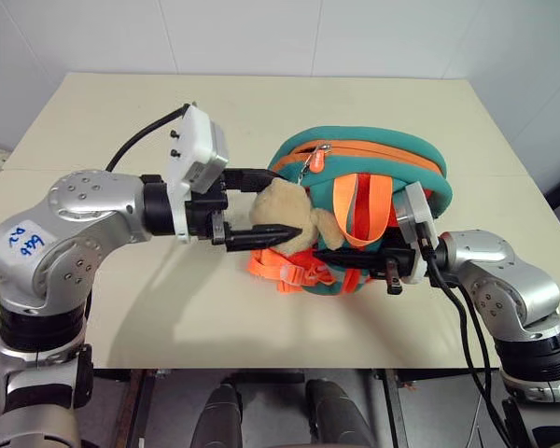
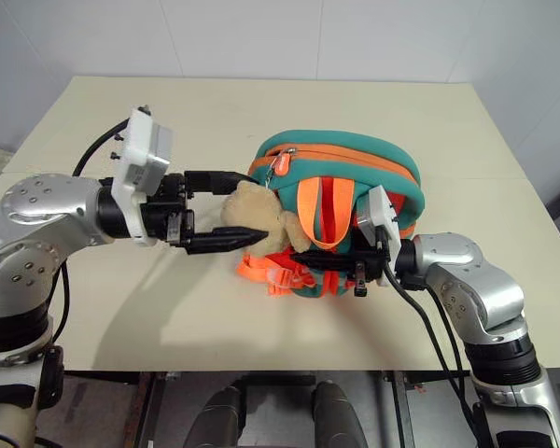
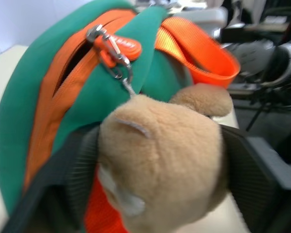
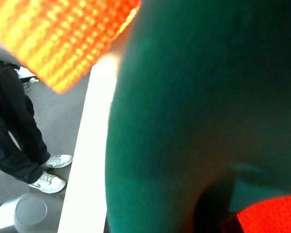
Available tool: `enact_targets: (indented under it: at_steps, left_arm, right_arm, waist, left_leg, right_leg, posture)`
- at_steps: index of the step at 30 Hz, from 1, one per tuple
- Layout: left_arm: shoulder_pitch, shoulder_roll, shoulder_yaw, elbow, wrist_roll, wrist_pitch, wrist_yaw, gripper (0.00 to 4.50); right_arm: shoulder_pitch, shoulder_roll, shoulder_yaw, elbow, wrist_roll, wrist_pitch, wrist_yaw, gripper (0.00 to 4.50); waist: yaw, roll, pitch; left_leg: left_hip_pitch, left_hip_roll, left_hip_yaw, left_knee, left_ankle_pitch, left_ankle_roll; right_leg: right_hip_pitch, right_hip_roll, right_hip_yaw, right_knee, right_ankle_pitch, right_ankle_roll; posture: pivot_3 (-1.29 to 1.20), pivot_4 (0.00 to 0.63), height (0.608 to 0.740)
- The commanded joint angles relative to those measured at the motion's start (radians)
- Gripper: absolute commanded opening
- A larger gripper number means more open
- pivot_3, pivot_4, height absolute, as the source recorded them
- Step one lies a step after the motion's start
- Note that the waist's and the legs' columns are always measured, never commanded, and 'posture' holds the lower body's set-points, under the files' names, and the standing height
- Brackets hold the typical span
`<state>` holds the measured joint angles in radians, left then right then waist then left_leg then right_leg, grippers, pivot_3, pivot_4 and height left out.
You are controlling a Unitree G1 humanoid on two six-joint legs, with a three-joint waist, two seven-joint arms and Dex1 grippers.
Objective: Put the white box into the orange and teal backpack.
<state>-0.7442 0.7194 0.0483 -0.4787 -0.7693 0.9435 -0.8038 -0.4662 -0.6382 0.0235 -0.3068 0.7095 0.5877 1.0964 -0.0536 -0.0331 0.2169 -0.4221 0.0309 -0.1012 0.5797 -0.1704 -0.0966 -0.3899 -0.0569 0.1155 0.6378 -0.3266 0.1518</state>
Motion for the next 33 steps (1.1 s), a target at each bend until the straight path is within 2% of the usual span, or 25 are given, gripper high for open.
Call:
enact_targets:
  at_steps: [1, 7, 10, 14, 20, 33]
  left_arm:
    - [-0.025, 0.028, -0.017, 0.019, -0.001, -0.019, -0.054, 2.64]
    - [-0.057, 0.088, -0.002, 0.058, 0.01, -0.047, -0.114, 0.97]
    - [-0.072, 0.119, 0.006, 0.078, 0.016, -0.061, -0.14, 0.53]
    - [-0.133, 0.193, -0.005, 0.162, 0.082, -0.102, -0.183, 0.42]
    - [-0.192, 0.241, -0.025, 0.255, 0.139, -0.146, -0.246, 0.42]
    - [-0.252, 0.275, -0.108, 0.513, 0.282, -0.282, -0.439, 0.4]
  right_arm:
    - [-0.008, 0.008, -0.021, -0.031, 0.009, -0.015, -0.013, 0.0]
    - [0.012, 0.011, -0.034, -0.048, 0.021, -0.015, -0.024, 0.0]
    - [0.023, 0.012, -0.041, -0.055, 0.027, -0.018, -0.029, 0.0]
    - [0.049, 0.031, -0.075, -0.068, 0.058, -0.032, -0.036, 0.0]
    - [0.099, 0.063, -0.115, -0.127, 0.108, -0.037, -0.079, 0.0]
    - [0.15, 0.099, -0.142, -0.181, 0.135, -0.056, -0.161, 0.0]
  waist:
    - [0.001, 0.0, 0.0]
    - [-0.001, 0.0, 0.0]
    - [-0.001, 0.0, 0.0]
    - [-0.001, 0.0, 0.0]
    - [0.0, 0.0, 0.0]
    - [0.0, 0.0, 0.0]
  left_leg:
    - [0.0, 0.0, 0.0, 0.0, 0.0, 0.0]
    - [0.0, 0.0, 0.0, -0.001, 0.0, 0.0]
    - [0.0, 0.0, 0.0, -0.002, 0.0, 0.0]
    - [0.0, 0.0, 0.0, -0.002, 0.0, 0.0]
    - [-0.001, 0.0, 0.001, -0.003, 0.0, 0.0]
    - [-0.001, 0.0, 0.0, -0.004, 0.0, 0.0]
  right_leg:
    - [0.0, 0.0, 0.0, 0.0, 0.0, 0.0]
    - [-0.001, 0.0, 0.0, 0.0, 0.0, 0.0]
    - [-0.001, 0.0, 0.0, -0.001, 0.0, 0.0]
    - [-0.001, 0.0, 0.0, -0.001, 0.0, -0.001]
    - [-0.002, 0.0, 0.0, -0.001, -0.001, -0.001]
    - [-0.002, 0.0, 0.0, -0.001, -0.002, -0.002]
  posture:
    - [0.0, 0.15, 0.74]
    - [0.0, 0.15, 0.74]
    - [0.0, 0.15, 0.74]
    - [0.0, 0.15, 0.74]
    - [0.0, 0.15, 0.74]
    - [0.0, 0.15, 0.74]
